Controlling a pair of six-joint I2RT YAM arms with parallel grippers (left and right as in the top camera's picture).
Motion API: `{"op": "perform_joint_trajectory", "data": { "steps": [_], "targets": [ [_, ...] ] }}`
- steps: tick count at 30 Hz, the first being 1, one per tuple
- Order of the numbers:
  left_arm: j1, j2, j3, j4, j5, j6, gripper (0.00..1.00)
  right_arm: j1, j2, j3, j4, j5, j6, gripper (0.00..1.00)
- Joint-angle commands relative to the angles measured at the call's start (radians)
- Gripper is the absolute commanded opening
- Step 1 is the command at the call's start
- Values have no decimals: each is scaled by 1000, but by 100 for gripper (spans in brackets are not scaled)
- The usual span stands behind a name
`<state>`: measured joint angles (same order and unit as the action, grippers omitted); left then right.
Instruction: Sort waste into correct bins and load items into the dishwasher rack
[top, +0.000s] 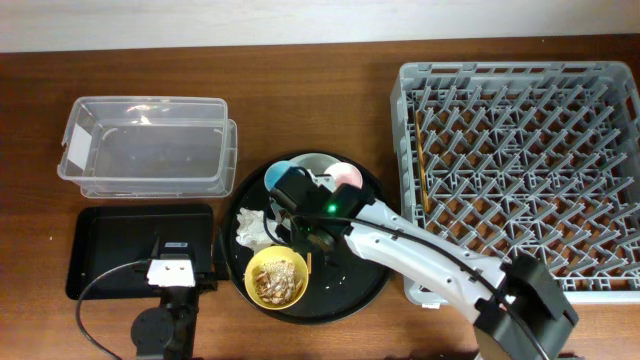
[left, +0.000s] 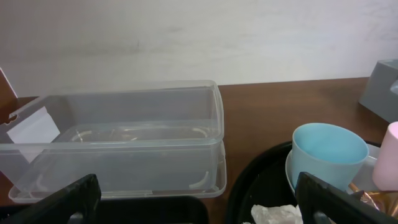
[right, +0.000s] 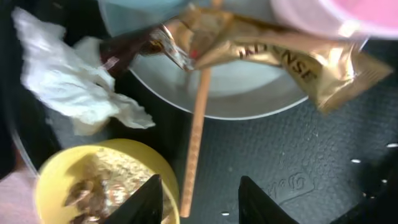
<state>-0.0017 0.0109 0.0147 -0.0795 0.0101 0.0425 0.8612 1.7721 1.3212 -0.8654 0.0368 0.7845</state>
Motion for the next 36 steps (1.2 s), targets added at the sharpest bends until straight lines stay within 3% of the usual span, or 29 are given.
{"op": "perform_joint_trajectory", "data": {
  "steps": [1,11,15,20,25,36],
  "targets": [
    [-2,-6,-6,0,-7,16,99,3,3,-107,127,-45,18,36],
    [-2,-6,-6,0,-7,16,99,3,11,-233,309,-55,44,33],
    [-2,-6,-6,0,-7,16,100,3,47,-233,313,-52,44,16],
    [-2,-6,-6,0,-7,16,99,3,32,-227,297,-56,43,6],
    [-2,-6,-6,0,-7,16,99,3,-62,-223,255,-51,24,6],
    [-2,-6,-6,0,-7,16,100,3,-74,-142,210,-71,13,6]
  ]
}}
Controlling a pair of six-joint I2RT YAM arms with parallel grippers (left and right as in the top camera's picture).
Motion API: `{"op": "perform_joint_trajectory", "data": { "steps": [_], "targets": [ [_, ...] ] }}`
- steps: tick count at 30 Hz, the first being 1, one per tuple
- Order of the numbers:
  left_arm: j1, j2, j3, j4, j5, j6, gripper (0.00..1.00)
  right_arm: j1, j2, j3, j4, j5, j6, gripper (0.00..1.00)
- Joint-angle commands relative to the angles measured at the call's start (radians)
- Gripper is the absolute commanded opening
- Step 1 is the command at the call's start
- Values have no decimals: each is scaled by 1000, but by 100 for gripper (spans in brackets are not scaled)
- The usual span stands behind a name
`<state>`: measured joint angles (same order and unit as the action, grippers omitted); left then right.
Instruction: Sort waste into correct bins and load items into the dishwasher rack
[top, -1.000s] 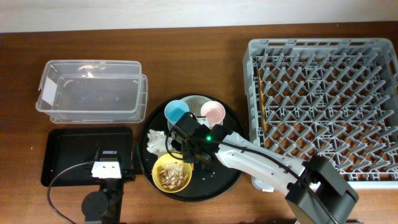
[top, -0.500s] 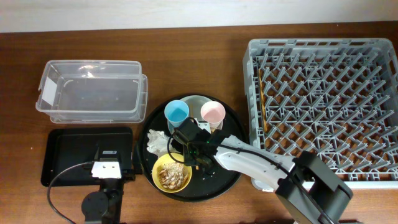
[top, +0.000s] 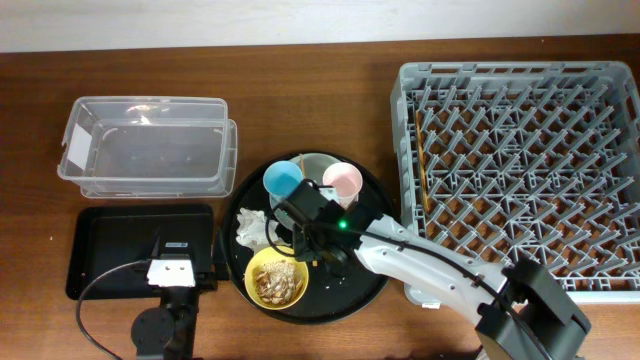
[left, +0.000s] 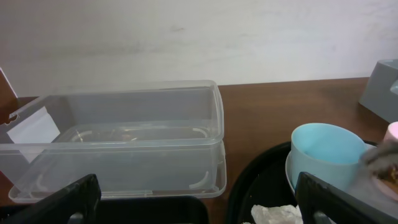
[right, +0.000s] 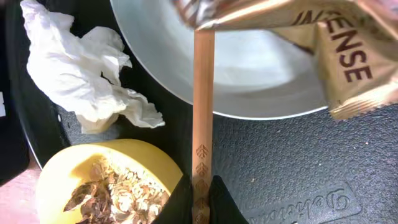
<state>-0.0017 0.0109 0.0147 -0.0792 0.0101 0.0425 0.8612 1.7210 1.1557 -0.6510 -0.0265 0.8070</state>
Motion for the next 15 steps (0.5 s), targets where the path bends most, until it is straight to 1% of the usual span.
{"op": "perform_joint_trajectory", "data": {
  "steps": [1,6,11,13,14,15],
  "targets": [
    [-2,-6,-6,-1,-7,16,99,3,-23,24,-4,-8,-10,6],
    [-2,-6,-6,-1,-7,16,99,3,-23,77,-21,-23,-18,6],
    [-2,-6,-6,-1,-7,16,99,2,-23,145,-97,77,-39,7],
    [-2,-6,-6,-1,-7,16,99,-18,-28,192,-142,96,-89,6],
    [-2,-6,-6,-1,-7,16,99,-40,-32,223,-173,95,-122,4],
    [-2,-6,-6,-1,-7,16,99,-92,-34,290,-252,95,-205,4]
  ]
}}
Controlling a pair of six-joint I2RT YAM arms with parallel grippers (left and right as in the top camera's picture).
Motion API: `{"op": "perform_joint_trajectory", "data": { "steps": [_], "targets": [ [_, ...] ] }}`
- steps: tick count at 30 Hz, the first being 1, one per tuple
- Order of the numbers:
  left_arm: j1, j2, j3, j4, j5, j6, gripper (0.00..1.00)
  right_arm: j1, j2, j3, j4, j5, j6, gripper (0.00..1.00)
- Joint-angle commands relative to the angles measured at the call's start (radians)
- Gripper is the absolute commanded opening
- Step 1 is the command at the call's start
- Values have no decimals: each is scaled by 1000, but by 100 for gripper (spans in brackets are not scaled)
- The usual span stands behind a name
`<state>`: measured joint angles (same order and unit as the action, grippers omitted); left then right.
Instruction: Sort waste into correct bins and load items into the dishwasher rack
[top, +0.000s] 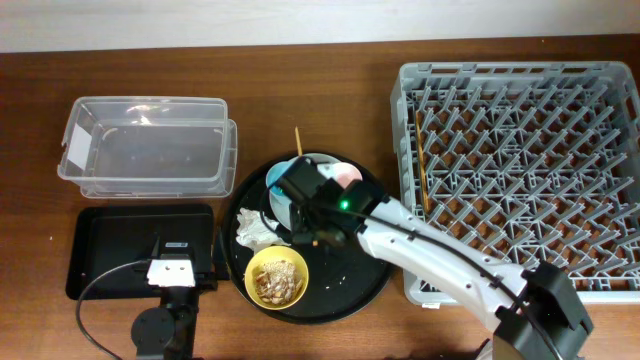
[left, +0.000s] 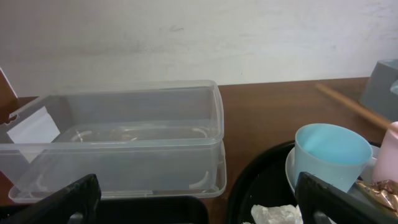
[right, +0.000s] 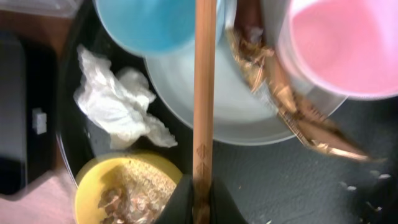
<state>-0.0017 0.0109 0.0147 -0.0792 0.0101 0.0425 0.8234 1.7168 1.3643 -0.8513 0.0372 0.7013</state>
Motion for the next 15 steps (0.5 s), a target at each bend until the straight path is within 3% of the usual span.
{"op": "perform_joint_trajectory", "data": {
  "steps": [1,5,8,15],
  "targets": [
    [-2,-6,-6,-1,-7,16,99,-108,-30,126,-111,31,-148,4],
    [-2,-6,-6,-1,-7,16,99,-409,-30,171,-289,31,-306,4],
    [-2,-6,-6,-1,-7,16,99,-562,-26,157,-323,32,-306,4],
    [-2,-6,-6,-1,-7,16,99,-588,-26,13,-247,26,-375,4]
  ]
}}
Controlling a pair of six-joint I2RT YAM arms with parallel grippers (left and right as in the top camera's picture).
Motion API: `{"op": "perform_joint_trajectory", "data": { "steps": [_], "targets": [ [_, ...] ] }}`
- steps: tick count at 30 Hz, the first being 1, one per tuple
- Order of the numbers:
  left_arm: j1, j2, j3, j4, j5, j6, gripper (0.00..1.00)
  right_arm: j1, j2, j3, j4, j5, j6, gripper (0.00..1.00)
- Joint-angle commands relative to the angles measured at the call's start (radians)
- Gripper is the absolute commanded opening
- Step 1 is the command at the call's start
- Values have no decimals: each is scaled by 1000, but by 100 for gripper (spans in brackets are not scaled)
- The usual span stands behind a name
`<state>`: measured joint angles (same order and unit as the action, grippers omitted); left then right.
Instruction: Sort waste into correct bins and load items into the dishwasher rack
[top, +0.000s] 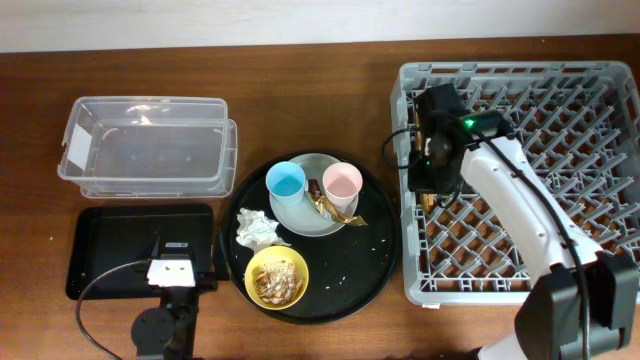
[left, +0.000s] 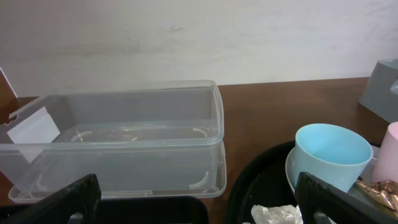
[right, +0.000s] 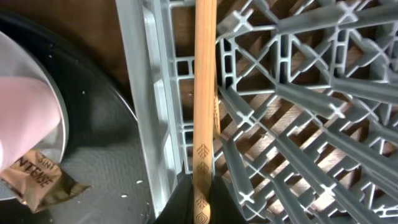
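My right gripper (top: 432, 168) is shut on a wooden chopstick (right: 204, 93), holding it lengthwise over the left edge of the grey dishwasher rack (top: 520, 170). On the round black tray (top: 372, 268) stands a white plate (top: 300, 218) with a blue cup (top: 285, 180), a pink cup (top: 342, 182) and a gold wrapper (top: 331, 207). A crumpled tissue (top: 256, 230) and a yellow bowl of food scraps (top: 276, 278) also sit on the tray. My left gripper (left: 199, 214) is open, low over the black bin, facing the clear bin.
A clear plastic bin (top: 148, 146) stands at the back left and a black bin (top: 105, 245) in front of it. The rack wall (right: 152, 93) lies just left of the held chopstick. Bare wood shows between tray and rack.
My right gripper, with the chopstick in it, has gone from above the plate and cups on the tray to the rack's left edge. The left arm has not moved.
First my right gripper stood open over the chopstick, which lay on the tray against the plate. Then it was shut on the chopstick down at the tray. After that it held the stick above the cups, and now over the rack.
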<state>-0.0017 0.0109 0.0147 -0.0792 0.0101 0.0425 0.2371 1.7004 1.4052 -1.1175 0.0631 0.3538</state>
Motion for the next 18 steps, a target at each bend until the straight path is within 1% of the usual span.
{"op": "perform_joint_trajectory", "data": {
  "steps": [1,3,4,6,18],
  "targets": [
    [-2,-6,-6,-1,-7,16,99,-2,-9,-28,19,0,-56,5],
    [-2,-6,-6,-3,-7,16,99,-2,-9,-28,19,1,-86,6],
    [-2,-6,-6,-3,-7,16,99,-2,-9,-28,18,1,-96,10],
    [-2,-6,-6,-3,-7,16,99,-2,-9,-28,18,1,-96,13],
    [-2,-6,-6,-3,-7,16,99,-2,-9,-33,6,1,-114,15]
  ]
}}
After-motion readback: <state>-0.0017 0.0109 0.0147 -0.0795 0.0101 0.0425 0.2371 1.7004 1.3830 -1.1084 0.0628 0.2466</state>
